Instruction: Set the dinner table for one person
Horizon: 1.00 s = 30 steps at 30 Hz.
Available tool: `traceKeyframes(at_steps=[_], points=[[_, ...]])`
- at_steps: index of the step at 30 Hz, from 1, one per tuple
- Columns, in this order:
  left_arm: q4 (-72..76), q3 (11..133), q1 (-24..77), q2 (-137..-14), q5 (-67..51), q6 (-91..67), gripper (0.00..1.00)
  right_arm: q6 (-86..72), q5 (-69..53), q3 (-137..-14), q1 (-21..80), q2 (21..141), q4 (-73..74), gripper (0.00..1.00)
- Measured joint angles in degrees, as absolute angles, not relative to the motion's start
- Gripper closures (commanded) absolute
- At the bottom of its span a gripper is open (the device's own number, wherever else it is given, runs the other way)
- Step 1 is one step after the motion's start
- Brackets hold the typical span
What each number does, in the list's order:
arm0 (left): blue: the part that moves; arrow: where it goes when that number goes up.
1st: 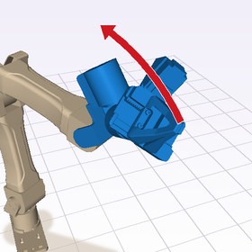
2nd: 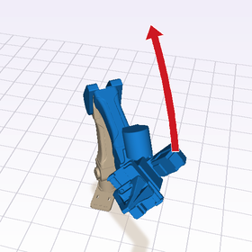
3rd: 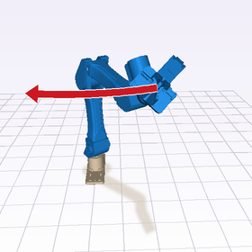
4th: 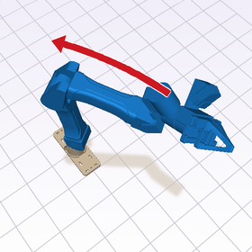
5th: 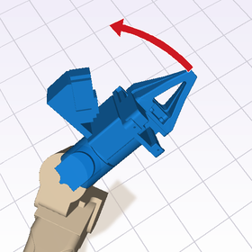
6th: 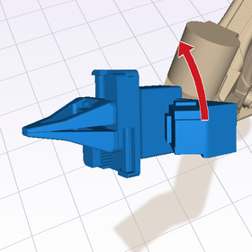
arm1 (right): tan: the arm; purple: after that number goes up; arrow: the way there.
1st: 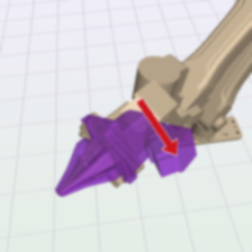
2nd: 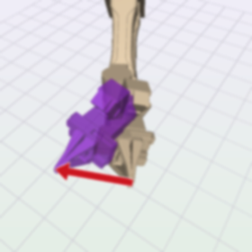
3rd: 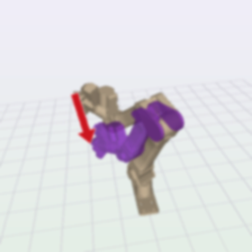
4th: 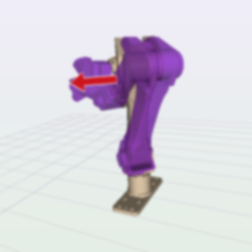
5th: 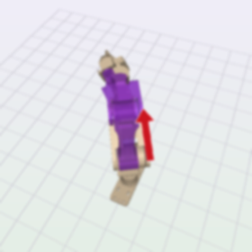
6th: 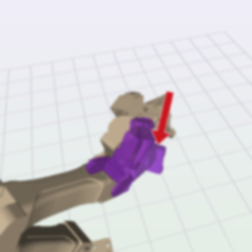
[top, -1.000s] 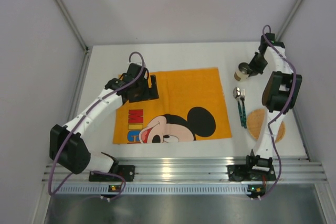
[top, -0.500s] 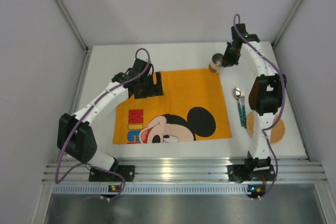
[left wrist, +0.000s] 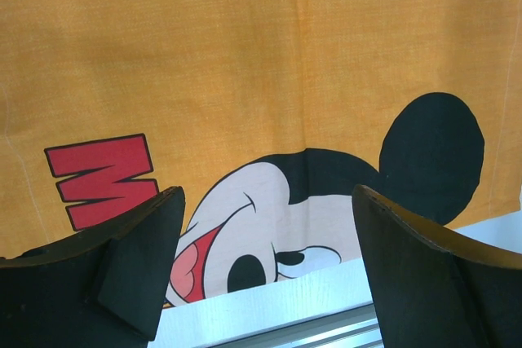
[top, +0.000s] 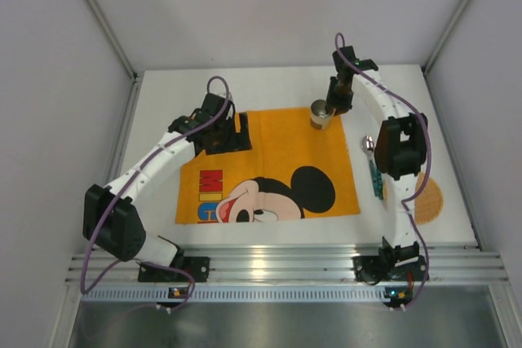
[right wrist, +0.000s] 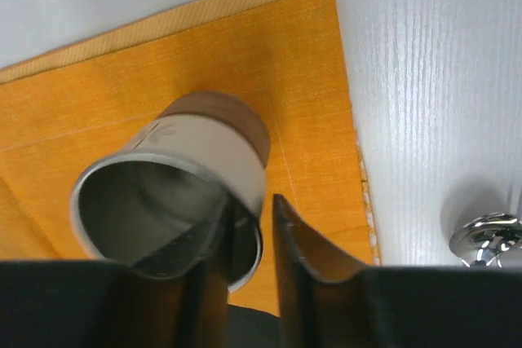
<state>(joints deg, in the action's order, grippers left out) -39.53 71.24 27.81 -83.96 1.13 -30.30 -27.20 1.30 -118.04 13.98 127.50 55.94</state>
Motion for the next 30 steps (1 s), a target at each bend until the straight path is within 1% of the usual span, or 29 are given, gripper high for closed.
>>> traceKeyframes(at_steps=[1,2,9,10,11,16,19,20,24,26,30], points=[[-39.6,70.8,27.8,-83.4,1.1,-30.3,0.11,-27.2,1.7,-118.0,14.0,127.7,56.0,0.56],[-39.6,70.6,27.8,-83.1,1.1,-30.3,0.11,-27.1,1.9,-118.1,14.1,127.8,56.0,0.53],[-39.7,70.3,27.8,-82.5,1.1,-30.1,0.11,-25.8,1.9,-118.1,15.2,129.0,56.6,0.39],[-39.7,70.3,27.8,-82.5,1.1,-30.0,0.11,-25.6,2.0,-118.1,15.2,129.0,56.9,0.36],[-39.7,70.3,27.8,-82.5,1.1,-30.0,0.11,-25.5,2.2,-118.1,15.2,128.9,57.0,0.35],[-39.6,70.3,27.8,-82.5,0.6,-29.7,0.11,-24.6,4.0,-115.8,13.8,124.8,57.2,0.35],[-39.3,70.3,27.8,-82.6,-0.6,-29.4,0.11,-24.0,5.0,-109.3,10.9,117.4,57.0,0.38],[-39.1,70.2,27.8,-82.7,-0.9,-29.3,0.11,-23.9,5.3,-105.5,9.5,113.4,56.6,0.42],[-38.5,69.9,27.8,-83.5,-2.4,-28.7,0.11,-23.5,6.5,-94.3,4.4,104.6,55.8,0.49],[-38.2,69.9,27.8,-84.3,-3.0,-28.4,0.12,-23.6,6.9,-89.1,3.5,102.3,55.3,0.51],[-37.4,69.9,27.8,-85.5,-4.3,-28.1,0.12,-23.7,5.5,-78.7,3.5,102.0,53.8,0.53]])
